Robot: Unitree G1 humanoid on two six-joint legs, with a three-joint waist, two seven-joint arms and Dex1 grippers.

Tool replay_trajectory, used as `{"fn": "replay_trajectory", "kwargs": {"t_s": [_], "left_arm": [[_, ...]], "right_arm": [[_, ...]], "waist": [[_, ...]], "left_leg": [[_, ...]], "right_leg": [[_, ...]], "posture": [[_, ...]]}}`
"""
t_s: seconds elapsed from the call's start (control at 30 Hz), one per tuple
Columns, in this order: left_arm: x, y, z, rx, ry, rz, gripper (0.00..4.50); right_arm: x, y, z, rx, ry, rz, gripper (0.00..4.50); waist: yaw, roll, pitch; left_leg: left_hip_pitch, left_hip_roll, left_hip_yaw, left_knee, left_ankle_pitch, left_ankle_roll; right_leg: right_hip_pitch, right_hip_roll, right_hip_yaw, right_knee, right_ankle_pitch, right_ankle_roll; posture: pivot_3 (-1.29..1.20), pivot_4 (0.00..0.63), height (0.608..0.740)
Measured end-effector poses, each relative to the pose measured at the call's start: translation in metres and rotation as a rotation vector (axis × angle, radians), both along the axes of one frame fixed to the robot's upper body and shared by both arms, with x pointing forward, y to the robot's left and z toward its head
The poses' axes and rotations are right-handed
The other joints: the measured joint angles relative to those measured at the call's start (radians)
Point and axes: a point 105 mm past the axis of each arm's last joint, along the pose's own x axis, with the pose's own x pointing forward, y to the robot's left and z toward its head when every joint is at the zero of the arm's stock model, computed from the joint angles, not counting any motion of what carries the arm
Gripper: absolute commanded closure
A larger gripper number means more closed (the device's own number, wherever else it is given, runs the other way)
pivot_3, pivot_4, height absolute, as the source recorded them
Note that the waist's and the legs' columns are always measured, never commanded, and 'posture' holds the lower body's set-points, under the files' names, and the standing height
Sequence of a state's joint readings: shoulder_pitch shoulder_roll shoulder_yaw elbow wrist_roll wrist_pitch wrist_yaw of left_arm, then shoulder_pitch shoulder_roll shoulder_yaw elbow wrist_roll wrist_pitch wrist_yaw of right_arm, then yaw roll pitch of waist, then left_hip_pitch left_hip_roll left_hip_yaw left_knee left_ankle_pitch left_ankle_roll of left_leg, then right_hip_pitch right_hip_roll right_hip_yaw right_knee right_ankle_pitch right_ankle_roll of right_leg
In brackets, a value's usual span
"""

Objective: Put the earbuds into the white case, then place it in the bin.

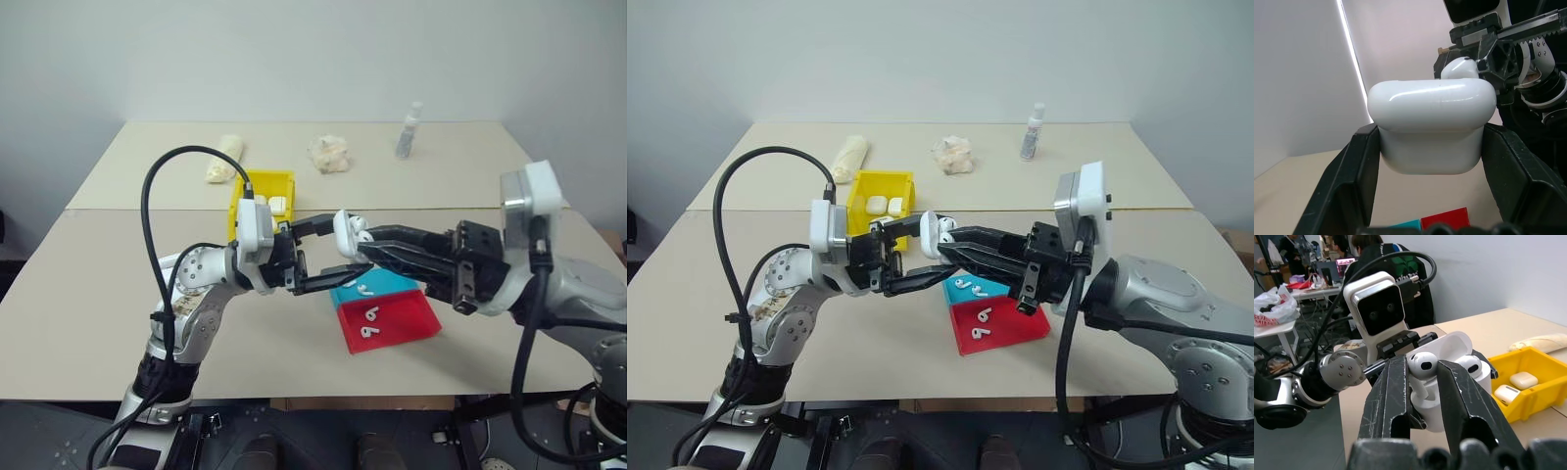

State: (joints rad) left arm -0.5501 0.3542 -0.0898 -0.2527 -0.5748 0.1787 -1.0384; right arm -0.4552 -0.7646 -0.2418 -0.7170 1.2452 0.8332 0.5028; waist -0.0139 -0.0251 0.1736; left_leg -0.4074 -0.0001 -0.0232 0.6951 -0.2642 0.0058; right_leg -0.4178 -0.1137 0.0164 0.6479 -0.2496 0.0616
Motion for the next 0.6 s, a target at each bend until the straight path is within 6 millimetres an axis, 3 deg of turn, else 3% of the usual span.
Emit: {"fn": "replay_trajectory", "kwargs": {"t_s": [0.03, 0.6], "left_arm": [[0.0, 0.0, 0.0, 0.0, 0.0, 0.0, 1.72], [0.01, 0.002, -0.008, 0.034, 0.018, 0.043, 1.72]], "right_arm": [[0.001, 0.0, -0.001, -0.003, 0.0, -0.007, 2.56], [-0.006, -0.011, 0.006, -0.068, -0.06, 0.001, 2.56]], "waist": [[0.0, 0.0, 0.0], [0.0, 0.0, 0.0]], "left_leg": [[0.0, 0.0, 0.0, 0.0, 0.0, 0.0], [0.001, 0.0, 0.0, 0.0, 0.0, 0.0]], "right_leg": [[0.0, 0.0, 0.0, 0.0, 0.0, 0.0], [0.001, 0.0, 0.0, 0.0, 0.0, 0.0]], "posture": [[0.0, 0.15, 0.74], [0.0, 0.15, 0.74]]}}
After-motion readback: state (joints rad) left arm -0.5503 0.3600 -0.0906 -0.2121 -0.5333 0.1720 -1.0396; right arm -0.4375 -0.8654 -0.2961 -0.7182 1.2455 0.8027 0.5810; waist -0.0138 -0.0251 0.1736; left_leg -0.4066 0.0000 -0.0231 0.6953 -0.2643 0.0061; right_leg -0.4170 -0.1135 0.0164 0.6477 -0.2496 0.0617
